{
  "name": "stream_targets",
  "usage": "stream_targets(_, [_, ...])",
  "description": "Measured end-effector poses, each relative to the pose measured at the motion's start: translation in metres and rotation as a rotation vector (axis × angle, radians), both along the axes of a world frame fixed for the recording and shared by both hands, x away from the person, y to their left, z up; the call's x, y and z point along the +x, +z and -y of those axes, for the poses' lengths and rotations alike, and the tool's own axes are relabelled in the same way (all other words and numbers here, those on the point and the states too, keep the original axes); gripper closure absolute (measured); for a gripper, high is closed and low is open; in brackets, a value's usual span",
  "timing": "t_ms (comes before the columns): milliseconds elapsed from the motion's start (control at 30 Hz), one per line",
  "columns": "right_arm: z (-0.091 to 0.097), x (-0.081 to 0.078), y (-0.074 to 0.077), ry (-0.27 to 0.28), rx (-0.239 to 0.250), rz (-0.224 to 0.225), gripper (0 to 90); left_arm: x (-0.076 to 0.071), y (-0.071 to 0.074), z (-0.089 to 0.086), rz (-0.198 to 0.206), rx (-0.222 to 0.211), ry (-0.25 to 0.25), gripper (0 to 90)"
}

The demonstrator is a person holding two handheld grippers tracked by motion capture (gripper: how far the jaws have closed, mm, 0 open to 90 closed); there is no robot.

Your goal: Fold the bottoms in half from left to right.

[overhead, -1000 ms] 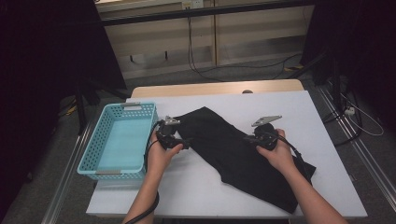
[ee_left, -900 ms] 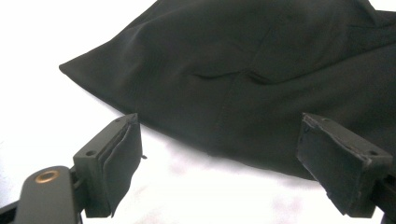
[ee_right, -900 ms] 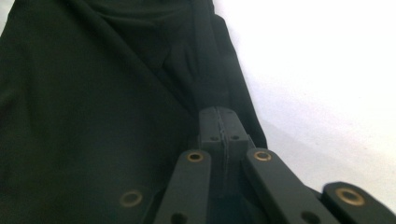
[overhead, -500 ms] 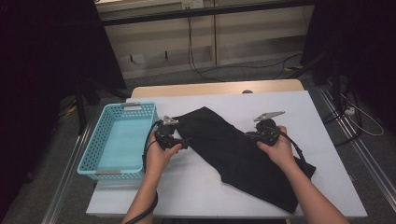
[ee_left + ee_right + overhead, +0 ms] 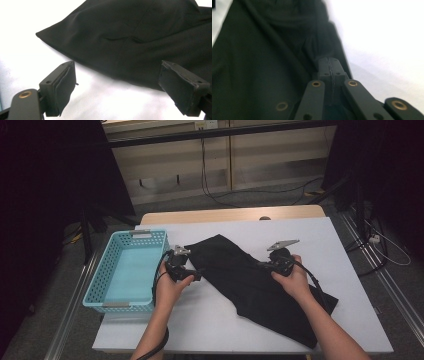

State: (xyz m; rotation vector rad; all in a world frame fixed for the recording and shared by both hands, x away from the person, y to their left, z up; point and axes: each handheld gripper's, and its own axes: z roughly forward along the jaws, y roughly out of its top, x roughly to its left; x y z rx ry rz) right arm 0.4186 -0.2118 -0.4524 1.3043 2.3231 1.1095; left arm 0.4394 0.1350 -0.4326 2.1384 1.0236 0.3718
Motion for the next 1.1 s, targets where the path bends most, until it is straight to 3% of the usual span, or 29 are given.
stream_targets(100, [0.005, 0.003, 0.006, -0.037, -0.011, 0.038, 90.0, 0.0, 0.0, 0.0, -0.004, -0.017, 0.009, 14.9])
stream_targets(400, [0.009, 0.008, 0.002, -0.078, -0.046, 0.034, 89.8, 0.002, -0.001, -0.003, -0.006, -0.011, 0.018, 14.8])
stream_targets(433, [0.01, 0.008, 0.001, -0.074, -0.025, 0.018, 84.3, 0.002, -0.001, -0.004, -0.011, -0.015, 0.022, 14.8])
stream_targets(500, [0.01, 0.006, 0.003, -0.086, -0.045, 0.015, 77.7, 0.002, -0.001, -0.004, -0.005, -0.017, 0.029, 14.7])
stream_targets(667, [0.014, -0.003, 0.01, -0.085, -0.008, 0.019, 58.2, 0.004, -0.001, -0.007, -0.014, -0.024, 0.038, 14.5])
stream_targets(867, [0.016, -0.027, 0.017, -0.049, 0.007, 0.024, 34.9, 0.004, 0.0, -0.008, -0.012, -0.031, 0.042, 14.1])
stream_targets(933, [0.018, -0.035, 0.018, -0.035, 0.022, 0.018, 29.5, 0.004, 0.001, -0.007, -0.012, -0.03, 0.044, 14.0])
stream_targets(1100, [0.023, -0.059, 0.019, -0.018, 0.004, 0.026, 22.1, 0.007, -0.002, -0.007, -0.026, -0.03, 0.052, 13.6])
